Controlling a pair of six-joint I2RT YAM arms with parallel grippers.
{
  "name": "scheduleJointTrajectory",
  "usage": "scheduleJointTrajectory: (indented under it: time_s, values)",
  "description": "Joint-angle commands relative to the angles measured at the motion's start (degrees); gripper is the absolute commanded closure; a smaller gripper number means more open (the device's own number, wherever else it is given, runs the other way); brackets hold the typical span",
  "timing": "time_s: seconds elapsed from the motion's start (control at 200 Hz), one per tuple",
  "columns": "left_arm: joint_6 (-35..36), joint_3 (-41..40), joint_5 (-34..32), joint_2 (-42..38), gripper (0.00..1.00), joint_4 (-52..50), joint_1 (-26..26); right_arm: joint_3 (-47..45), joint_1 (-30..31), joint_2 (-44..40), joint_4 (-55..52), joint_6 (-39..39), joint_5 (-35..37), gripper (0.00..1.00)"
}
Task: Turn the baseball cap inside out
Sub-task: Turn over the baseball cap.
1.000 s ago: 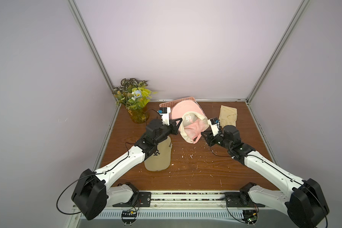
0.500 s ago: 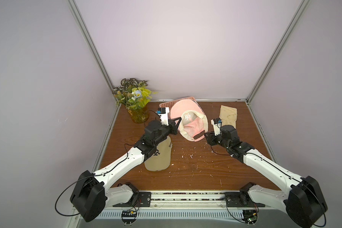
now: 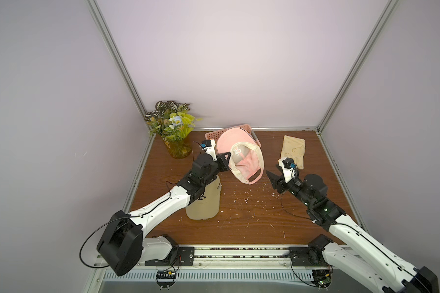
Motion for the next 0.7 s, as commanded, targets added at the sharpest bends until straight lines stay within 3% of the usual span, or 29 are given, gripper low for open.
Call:
scheduleJointTrajectory:
  time_s: [0.0,0.225,0.56,0.696]
  values:
    - [-6.5,4.92,-3.46,0.77,1.0,-2.67,-0.95,1.25,4.35,1.78,5.28,-8.66,-0.49,0.41]
    - [-15.32,7.12,-3.68,1.82,1.0,-6.08,-1.39,2.66,10.43,8.59,8.84,-15.16,3.39,0.41]
    - [-17.74,8.05,-1.75,1.78,1.0,-4.88,-2.35,6.05,15.41,17.38,11.23,-21.06,10.63,0.4]
    - [-19.46,7.66,-0.32,2.12,1.0,-3.61,-2.77,8.14,17.24,21.63,11.23,-22.56,17.7,0.42]
